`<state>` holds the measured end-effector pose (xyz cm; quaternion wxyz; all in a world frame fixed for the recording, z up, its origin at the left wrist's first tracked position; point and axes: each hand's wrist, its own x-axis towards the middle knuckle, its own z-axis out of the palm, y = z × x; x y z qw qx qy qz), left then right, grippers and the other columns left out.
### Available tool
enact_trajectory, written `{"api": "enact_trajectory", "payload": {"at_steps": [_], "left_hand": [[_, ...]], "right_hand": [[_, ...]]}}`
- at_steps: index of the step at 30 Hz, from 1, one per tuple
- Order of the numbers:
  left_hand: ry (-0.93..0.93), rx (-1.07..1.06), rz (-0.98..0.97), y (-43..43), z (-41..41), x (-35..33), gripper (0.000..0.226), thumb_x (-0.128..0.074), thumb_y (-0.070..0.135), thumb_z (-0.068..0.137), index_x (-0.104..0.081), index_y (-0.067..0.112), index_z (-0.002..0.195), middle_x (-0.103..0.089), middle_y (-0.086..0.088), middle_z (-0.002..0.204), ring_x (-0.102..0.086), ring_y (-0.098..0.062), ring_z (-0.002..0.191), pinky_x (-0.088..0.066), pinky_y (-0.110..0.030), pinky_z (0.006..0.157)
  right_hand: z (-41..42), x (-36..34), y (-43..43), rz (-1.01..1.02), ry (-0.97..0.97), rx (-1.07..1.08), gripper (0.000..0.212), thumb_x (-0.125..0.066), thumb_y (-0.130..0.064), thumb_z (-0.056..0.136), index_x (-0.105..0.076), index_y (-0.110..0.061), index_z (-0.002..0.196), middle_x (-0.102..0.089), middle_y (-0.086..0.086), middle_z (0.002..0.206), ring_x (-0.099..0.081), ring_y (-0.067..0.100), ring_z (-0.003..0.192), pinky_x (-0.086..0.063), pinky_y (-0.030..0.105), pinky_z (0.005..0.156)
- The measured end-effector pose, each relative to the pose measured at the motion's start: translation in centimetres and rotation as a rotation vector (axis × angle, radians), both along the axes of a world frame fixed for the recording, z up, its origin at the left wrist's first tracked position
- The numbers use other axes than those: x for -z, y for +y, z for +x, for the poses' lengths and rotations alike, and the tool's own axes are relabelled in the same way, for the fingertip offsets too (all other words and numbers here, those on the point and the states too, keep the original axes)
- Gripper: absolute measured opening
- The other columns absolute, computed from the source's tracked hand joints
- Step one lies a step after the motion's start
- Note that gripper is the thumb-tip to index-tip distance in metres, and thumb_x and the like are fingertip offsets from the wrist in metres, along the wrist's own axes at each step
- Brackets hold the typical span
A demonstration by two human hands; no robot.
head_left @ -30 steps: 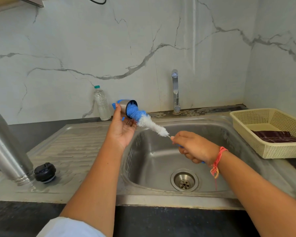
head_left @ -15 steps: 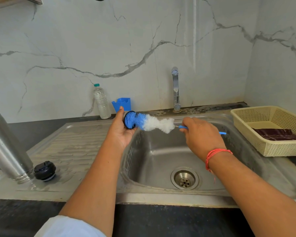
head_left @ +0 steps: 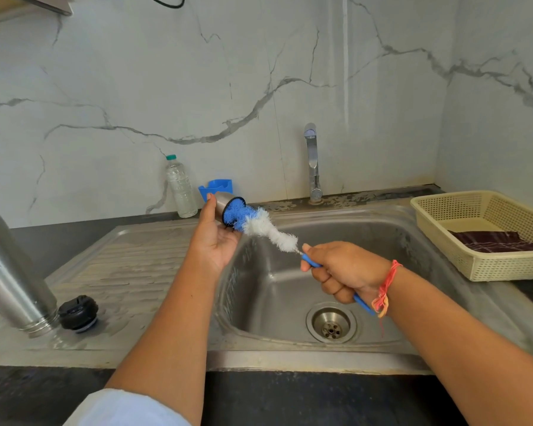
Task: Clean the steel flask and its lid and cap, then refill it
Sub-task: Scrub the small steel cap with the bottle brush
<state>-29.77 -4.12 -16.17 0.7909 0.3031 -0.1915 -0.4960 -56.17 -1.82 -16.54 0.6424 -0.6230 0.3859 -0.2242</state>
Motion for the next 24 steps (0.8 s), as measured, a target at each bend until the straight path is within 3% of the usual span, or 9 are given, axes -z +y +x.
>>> {"api": "enact_trajectory", "payload": {"at_steps": [4,9,14,18,22,24], "left_hand": [[-0.07,-0.007,0.017,-0.2,-0.3,0.2,0.058,-0.063,0.047,0.098,-0.053,0.01,0.142,-0.07,-0.02,0.129,-0.072,-0.033,0.114,-0.063,-0.05,0.084],[-0.011,-0.087,-0.063,-0.5,0.6,0.0,0.036,-0.055,0.049,0.103,-0.065,0.014,0.111,-0.071,-0.017,0.128,-0.07,-0.031,0.119,-0.058,-0.052,0.097],[-0.137,-0.062,0.042,-0.4,-0.3,0.7,0.049,-0.06,0.044,0.102,-0.056,0.01,0.137,-0.071,-0.018,0.128,-0.072,-0.031,0.112,-0.064,-0.047,0.079],[-0.136,-0.138,-0.033,-0.5,1.1,0.1,0.045,-0.061,0.042,0.101,-0.056,0.008,0.129,-0.069,-0.02,0.13,-0.072,-0.031,0.113,-0.059,-0.054,0.094],[-0.225,-0.136,0.04,-0.2,0.8,0.6,0.04,-0.064,0.041,0.1,-0.056,0.011,0.125,-0.071,-0.017,0.125,-0.073,-0.032,0.111,-0.063,-0.048,0.084],[-0.227,-0.125,0.056,-0.3,0.2,0.6,0.035,-0.066,0.04,0.099,-0.057,0.012,0.118,-0.071,-0.017,0.12,-0.074,-0.029,0.109,-0.061,-0.052,0.09]], "right_hand": [[-0.2,0.0,-0.1,-0.088,0.016,-0.035,0.038,-0.042,-0.043,0.106,-0.062,-0.012,0.097,-0.032,-0.003,0.06,-0.018,0.007,0.045,-0.013,0.013,0.038],[-0.4,-0.4,-0.4,-0.346,0.174,-0.074,0.037,-0.041,-0.04,0.107,-0.065,-0.013,0.098,-0.033,-0.003,0.055,-0.021,0.009,0.039,-0.017,0.016,0.038],[-0.5,-0.2,-0.9,-0.638,0.305,-0.027,0.034,-0.043,-0.037,0.106,-0.069,-0.02,0.092,-0.037,-0.009,0.048,-0.032,0.005,0.038,-0.031,0.018,0.042],[-1.2,-0.2,-1.3,-0.697,0.3,-0.019,0.034,-0.044,-0.041,0.105,-0.07,-0.025,0.09,-0.038,-0.009,0.051,-0.034,0.004,0.042,-0.033,0.016,0.046],[-0.8,-0.2,-1.5,-0.74,0.343,-0.039,0.032,-0.045,-0.041,0.105,-0.069,-0.026,0.09,-0.039,-0.009,0.051,-0.034,0.004,0.042,-0.034,0.018,0.048],[-0.9,-0.2,-1.6,-0.747,0.338,-0.019,0.032,-0.046,-0.042,0.105,-0.069,-0.026,0.089,-0.039,-0.01,0.05,-0.034,0.005,0.043,-0.034,0.019,0.048]]}}
